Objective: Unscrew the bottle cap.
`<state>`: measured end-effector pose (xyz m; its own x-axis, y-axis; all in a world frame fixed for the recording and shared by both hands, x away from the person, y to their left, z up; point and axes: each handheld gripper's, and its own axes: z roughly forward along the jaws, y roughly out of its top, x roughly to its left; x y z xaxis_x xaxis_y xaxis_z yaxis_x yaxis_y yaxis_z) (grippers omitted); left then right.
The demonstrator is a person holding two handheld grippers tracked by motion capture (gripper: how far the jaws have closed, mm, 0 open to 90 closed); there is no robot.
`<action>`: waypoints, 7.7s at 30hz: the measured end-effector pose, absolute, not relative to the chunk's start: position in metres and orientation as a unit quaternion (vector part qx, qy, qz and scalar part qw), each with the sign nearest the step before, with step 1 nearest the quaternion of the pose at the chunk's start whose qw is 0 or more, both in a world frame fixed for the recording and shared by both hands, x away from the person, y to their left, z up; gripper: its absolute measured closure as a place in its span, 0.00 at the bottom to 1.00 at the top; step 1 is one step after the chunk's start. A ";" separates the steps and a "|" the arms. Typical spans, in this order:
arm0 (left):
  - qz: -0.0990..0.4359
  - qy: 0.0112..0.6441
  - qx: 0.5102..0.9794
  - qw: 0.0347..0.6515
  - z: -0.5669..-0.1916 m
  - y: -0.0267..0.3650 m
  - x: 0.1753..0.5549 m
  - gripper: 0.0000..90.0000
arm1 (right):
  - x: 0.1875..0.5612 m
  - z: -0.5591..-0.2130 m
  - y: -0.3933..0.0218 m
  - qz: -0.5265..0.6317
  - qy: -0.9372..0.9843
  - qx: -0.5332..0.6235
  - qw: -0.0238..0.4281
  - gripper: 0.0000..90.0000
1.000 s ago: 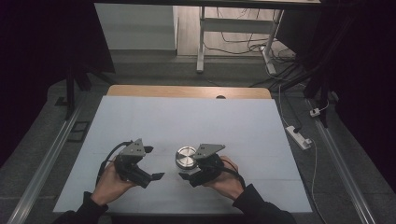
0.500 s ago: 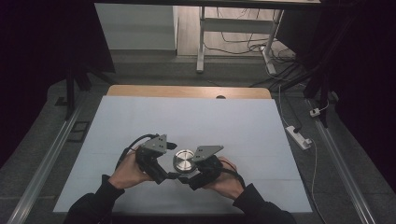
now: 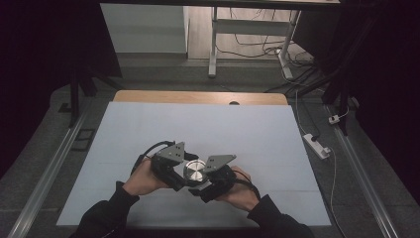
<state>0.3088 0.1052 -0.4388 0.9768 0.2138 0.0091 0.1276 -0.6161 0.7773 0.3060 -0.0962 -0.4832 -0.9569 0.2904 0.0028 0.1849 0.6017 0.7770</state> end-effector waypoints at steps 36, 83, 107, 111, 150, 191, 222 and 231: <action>0.018 0.058 0.910 0.410 -0.436 0.108 0.308 0.21 | 0.301 -0.481 -0.093 0.429 0.897 0.098 0.039 0.17; 0.088 0.184 0.893 0.401 -0.434 0.085 0.303 0.21 | 0.308 -0.477 -0.100 0.433 0.881 0.169 0.087 0.17; 0.042 0.069 0.910 0.408 -0.422 0.107 0.300 0.16 | 0.300 -0.474 -0.095 0.437 0.891 0.112 0.048 0.17; 0.043 0.073 0.906 0.414 -0.425 0.105 0.301 0.21 | 0.300 -0.475 -0.095 0.434 0.893 0.104 0.050 0.17; 0.027 0.035 0.914 0.404 -0.422 0.106 0.301 0.22 | 0.294 -0.475 -0.090 0.428 0.899 0.086 0.038 0.17; 0.045 0.100 0.913 0.394 -0.425 0.098 0.305 0.21 | 0.298 -0.473 -0.093 0.430 0.892 0.120 0.071 0.17; 0.107 0.248 0.870 0.413 -0.411 0.091 0.297 0.21 | 0.313 -0.473 -0.103 0.429 0.873 0.207 0.108 0.17; 0.102 0.247 0.867 0.420 -0.408 0.101 0.292 0.21 | 0.319 -0.472 -0.109 0.430 0.869 0.217 0.114 0.17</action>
